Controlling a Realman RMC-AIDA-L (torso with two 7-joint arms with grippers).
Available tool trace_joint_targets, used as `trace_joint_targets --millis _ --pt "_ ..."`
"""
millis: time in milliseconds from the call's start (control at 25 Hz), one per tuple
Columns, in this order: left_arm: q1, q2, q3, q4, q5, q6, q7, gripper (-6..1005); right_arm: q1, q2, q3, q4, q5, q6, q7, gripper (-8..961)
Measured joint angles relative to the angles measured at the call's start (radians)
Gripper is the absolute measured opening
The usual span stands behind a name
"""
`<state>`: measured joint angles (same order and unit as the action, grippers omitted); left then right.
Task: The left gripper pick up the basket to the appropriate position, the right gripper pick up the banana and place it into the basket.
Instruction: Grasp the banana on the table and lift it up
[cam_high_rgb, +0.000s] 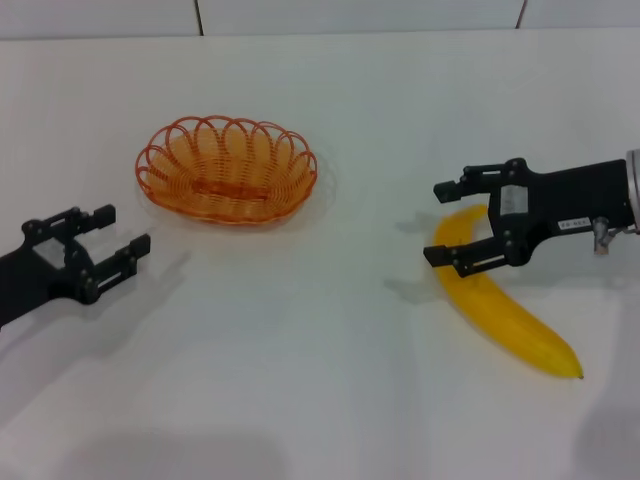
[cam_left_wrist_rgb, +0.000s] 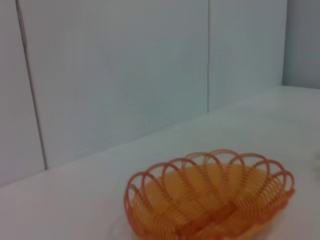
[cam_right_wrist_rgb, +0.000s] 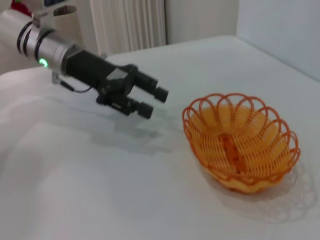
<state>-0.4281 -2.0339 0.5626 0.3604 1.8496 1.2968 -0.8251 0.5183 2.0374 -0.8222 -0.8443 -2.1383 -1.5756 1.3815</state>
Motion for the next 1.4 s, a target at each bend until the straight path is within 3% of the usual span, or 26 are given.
trace_joint_targets --millis 280,640,920,1120,1400 --pt "0.017 0.001 -0.013 0.000 -0.003 0.005 0.010 600 -0.050 0.011 -0.067 -0.134 0.049 0.000 0.091 877" --pt "0.015 0.000 -0.014 0.000 -0.004 0.002 0.005 600 -0.212 0.007 -0.386 -0.539 0.040 0.110 0.443 877" --pt "0.014 0.000 -0.015 -0.003 -0.004 -0.032 0.002 599 -0.227 0.005 -0.534 -0.722 -0.124 0.060 0.731 878" --pt "0.014 0.000 -0.015 -0.002 -0.004 -0.033 0.002 599 -0.219 0.004 -0.579 -0.774 -0.220 0.015 0.846 878" --pt "0.011 0.000 -0.015 0.000 -0.004 -0.033 0.001 598 -0.198 0.004 -0.597 -0.722 -0.300 0.014 0.901 878"
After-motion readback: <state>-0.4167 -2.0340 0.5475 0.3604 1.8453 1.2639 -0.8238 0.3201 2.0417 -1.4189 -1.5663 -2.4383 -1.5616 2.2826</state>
